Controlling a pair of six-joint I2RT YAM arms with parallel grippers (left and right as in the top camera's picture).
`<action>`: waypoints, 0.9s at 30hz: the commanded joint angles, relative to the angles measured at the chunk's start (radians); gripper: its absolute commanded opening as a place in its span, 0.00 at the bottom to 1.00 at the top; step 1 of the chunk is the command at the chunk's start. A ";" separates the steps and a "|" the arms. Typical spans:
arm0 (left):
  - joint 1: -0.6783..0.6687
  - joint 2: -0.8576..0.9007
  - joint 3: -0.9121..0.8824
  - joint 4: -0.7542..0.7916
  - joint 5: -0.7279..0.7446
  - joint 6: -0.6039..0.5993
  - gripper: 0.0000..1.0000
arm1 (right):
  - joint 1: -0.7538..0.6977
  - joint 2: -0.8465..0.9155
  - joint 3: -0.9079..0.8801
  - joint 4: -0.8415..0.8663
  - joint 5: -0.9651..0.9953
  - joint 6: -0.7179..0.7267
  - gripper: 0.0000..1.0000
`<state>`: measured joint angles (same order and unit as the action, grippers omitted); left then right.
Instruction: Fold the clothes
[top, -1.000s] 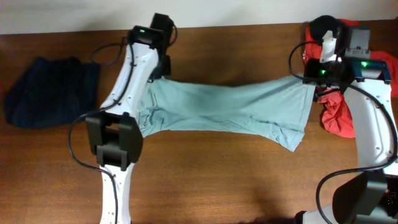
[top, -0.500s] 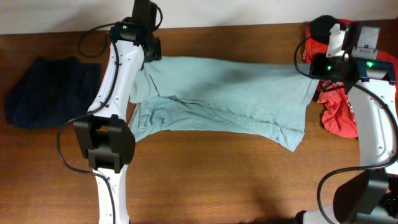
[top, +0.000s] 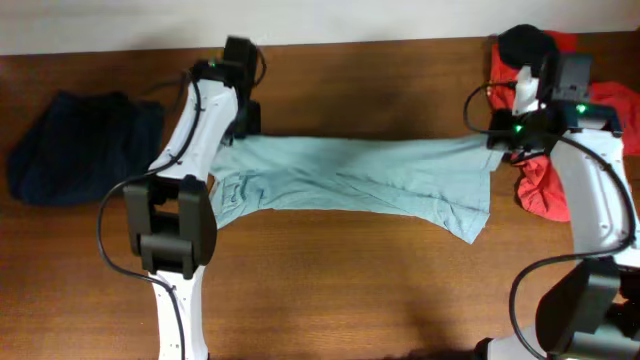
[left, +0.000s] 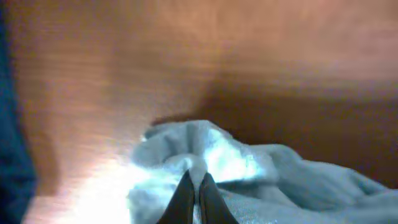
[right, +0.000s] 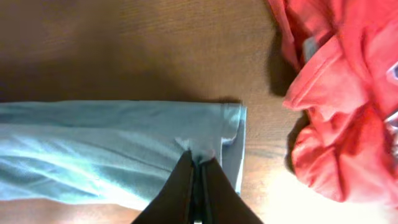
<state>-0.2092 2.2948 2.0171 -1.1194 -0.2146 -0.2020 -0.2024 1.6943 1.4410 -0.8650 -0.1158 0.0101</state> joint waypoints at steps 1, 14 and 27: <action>0.003 -0.021 -0.075 0.042 0.017 0.005 0.01 | -0.010 0.016 -0.063 0.030 -0.008 0.026 0.04; 0.000 -0.021 -0.100 0.050 0.018 0.006 0.01 | -0.047 0.019 -0.197 0.046 -0.056 0.077 0.29; 0.013 -0.081 -0.075 0.021 0.019 0.039 0.71 | -0.072 0.019 -0.196 0.027 -0.155 0.102 0.68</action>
<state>-0.2089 2.2913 1.9232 -1.0954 -0.2054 -0.1753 -0.2558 1.7069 1.2522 -0.8341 -0.2268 0.0990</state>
